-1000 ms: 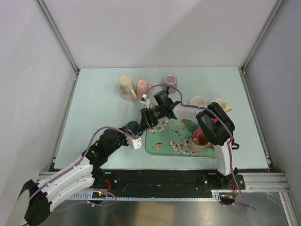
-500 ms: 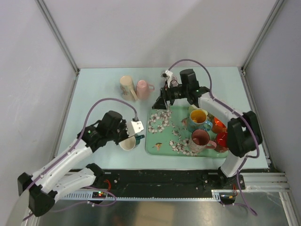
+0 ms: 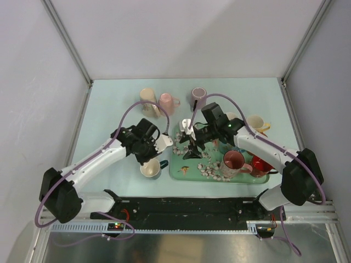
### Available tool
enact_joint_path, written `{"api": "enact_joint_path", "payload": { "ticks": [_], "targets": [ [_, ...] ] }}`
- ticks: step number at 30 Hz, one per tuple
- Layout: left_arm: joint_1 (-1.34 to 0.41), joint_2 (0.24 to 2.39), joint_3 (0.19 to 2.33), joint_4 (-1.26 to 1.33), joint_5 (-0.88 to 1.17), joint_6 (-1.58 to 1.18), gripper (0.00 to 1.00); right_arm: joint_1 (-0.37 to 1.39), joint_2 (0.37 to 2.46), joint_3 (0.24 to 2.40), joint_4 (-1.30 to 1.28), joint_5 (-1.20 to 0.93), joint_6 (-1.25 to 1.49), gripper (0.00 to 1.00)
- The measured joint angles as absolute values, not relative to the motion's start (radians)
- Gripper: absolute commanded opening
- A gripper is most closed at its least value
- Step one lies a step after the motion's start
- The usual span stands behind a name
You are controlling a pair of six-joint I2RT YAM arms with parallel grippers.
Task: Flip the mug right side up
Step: Turn over the cup at the center of the board.
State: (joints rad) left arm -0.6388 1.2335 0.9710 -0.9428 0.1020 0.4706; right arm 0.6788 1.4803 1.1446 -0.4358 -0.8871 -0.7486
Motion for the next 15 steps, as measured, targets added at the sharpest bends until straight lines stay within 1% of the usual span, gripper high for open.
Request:
{"api": "enact_joint_path", "payload": {
  "ticks": [3, 5, 7, 8, 10, 12, 15],
  "targets": [
    [-0.638, 1.270, 0.984, -0.951, 0.097, 0.467, 0.00, 0.686, 1.481, 1.135, -0.461, -0.876, -0.809, 0.75],
    [-0.638, 1.295, 1.002, -0.959, 0.094, 0.460, 0.04, 0.692, 1.481, 1.129, -0.475, -0.870, -0.849, 0.75],
    [-0.638, 1.322, 1.021, -0.969, 0.090, 0.451, 0.18, 0.697, 1.481, 1.126, -0.498, -0.860, -0.886, 0.75],
    [-0.638, 1.334, 1.029, -0.972, 0.088, 0.448, 0.29, 0.700, 1.482, 1.125, -0.506, -0.857, -0.899, 0.75],
    [-0.638, 1.362, 1.051, -0.975, 0.085, 0.434, 0.45, 0.713, 1.483, 1.122, -0.517, -0.847, -0.928, 0.76],
    [-0.638, 1.377, 1.076, -0.984, 0.085, 0.418, 0.57, 0.730, 1.486, 1.120, -0.524, -0.842, -0.946, 0.76],
    [-0.634, 1.372, 1.122, -0.999, 0.088, 0.399, 0.68, 0.748, 1.493, 1.120, -0.526, -0.841, -0.954, 0.76]
  ]
}}
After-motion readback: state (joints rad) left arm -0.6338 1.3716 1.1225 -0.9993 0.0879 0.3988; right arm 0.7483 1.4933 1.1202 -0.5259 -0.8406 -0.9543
